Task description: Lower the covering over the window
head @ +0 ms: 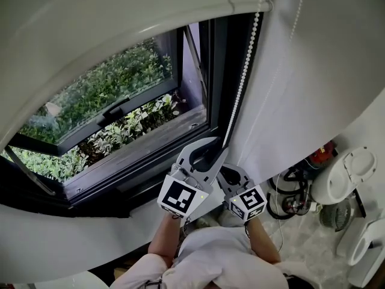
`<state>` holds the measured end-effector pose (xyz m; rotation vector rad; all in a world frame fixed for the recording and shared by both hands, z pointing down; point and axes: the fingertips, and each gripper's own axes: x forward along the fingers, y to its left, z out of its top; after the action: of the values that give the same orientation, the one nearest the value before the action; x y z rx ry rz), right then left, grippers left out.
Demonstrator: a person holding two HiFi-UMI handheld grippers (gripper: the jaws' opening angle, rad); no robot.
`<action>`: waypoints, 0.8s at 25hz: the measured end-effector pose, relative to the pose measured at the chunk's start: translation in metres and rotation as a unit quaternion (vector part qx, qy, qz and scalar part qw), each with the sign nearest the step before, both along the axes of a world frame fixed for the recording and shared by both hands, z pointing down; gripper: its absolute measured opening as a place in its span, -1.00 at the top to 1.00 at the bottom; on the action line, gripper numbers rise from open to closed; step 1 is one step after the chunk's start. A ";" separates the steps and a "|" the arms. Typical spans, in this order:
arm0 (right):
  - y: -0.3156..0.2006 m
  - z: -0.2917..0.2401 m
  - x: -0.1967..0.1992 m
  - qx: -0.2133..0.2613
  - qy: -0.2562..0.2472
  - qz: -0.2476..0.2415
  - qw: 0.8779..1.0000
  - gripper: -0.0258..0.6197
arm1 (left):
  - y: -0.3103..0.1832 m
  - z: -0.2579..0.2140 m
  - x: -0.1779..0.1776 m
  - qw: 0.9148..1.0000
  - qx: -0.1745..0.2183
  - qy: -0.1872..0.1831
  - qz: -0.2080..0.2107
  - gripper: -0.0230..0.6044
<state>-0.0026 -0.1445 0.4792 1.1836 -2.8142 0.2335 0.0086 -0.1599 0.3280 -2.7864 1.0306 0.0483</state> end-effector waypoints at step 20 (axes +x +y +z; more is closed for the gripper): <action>0.000 0.055 -0.010 -0.051 0.039 -0.011 0.998 0.93 | -0.001 0.044 0.007 0.998 -0.055 0.015 -0.004 0.86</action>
<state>-0.0130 -0.1446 0.5338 1.1150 -2.7118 0.3190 0.0154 -0.1608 0.3724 -2.8892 1.0825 0.0336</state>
